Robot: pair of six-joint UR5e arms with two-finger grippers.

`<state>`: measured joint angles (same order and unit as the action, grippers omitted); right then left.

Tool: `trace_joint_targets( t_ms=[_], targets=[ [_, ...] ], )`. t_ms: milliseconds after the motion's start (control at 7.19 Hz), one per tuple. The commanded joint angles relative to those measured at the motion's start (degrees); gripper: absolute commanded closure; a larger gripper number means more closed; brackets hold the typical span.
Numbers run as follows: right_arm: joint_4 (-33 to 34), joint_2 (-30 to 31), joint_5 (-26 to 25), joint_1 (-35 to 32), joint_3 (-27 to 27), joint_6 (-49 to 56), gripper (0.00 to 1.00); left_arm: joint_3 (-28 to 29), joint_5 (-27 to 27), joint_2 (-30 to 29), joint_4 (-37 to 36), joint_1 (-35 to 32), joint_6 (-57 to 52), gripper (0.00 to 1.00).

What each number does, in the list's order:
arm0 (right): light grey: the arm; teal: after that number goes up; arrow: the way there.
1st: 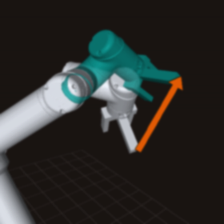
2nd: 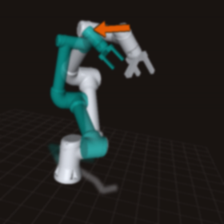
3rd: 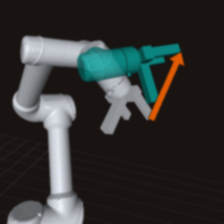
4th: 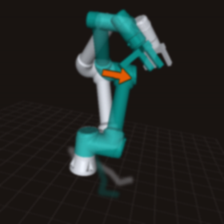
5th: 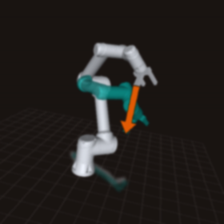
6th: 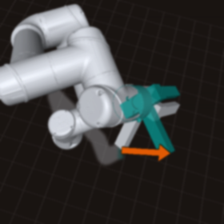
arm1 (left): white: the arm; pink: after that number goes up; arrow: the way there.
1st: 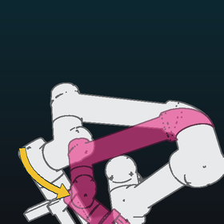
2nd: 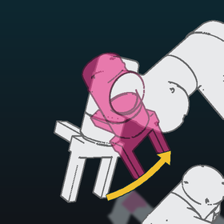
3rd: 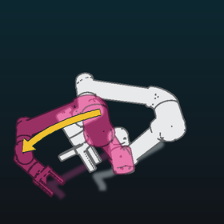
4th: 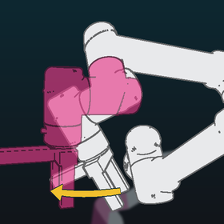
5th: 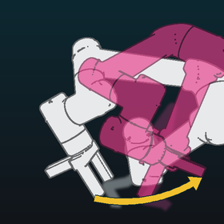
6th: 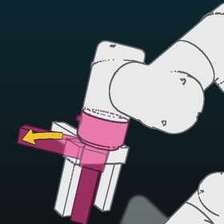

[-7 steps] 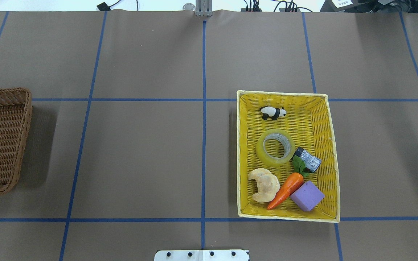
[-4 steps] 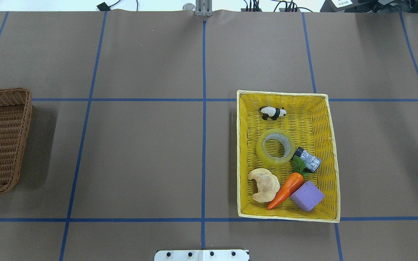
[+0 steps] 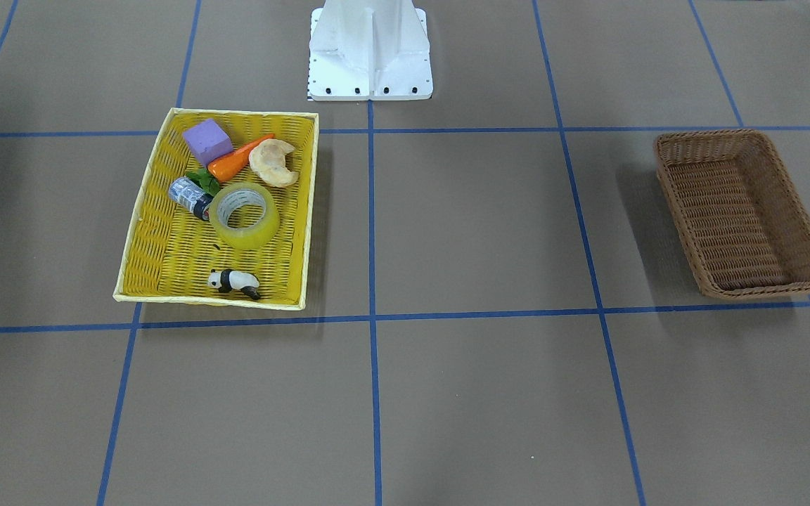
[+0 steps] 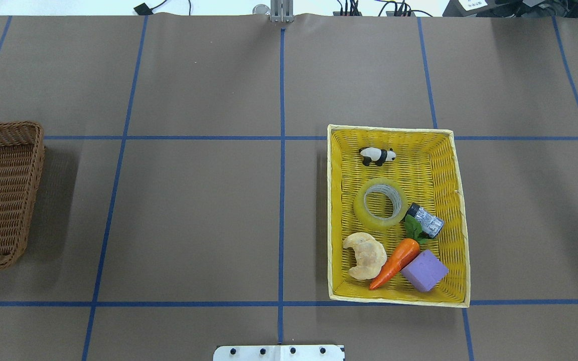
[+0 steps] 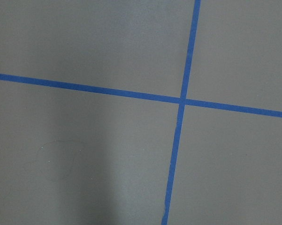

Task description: Move tape to another basket

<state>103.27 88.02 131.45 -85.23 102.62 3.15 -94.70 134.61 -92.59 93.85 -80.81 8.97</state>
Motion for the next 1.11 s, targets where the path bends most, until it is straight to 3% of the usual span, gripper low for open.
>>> trace_joint_targets(
  t_ms=[0, 139, 556, 695, 973],
  targets=[
    [-0.1, 1.6, 5.4, 0.1, 2.5, -0.1, 0.0, -0.3, 0.2, 0.4, 0.4, -0.1, 0.4, 0.02],
    [-0.1, 1.1, 7.0, 3.2, 6.1, -0.3, 0.0, -0.4, 0.2, 0.4, 0.6, -0.1, 0.4, 0.02],
    [-6.0, -6.1, 2.9, 22.9, 13.4, -26.3, 0.0, -0.8, 0.3, 0.3, 0.6, 0.0, 0.6, 0.02],
    [-6.2, -10.6, 2.1, 29.3, 13.7, -33.3, 0.0, -0.8, 0.2, 0.3, 0.6, 0.1, 0.6, 0.02],
    [-6.4, -15.5, -1.4, 36.2, 9.8, -34.8, 0.0, -0.4, 0.2, -0.3, 0.9, 0.3, 0.4, 0.03]
  ],
)
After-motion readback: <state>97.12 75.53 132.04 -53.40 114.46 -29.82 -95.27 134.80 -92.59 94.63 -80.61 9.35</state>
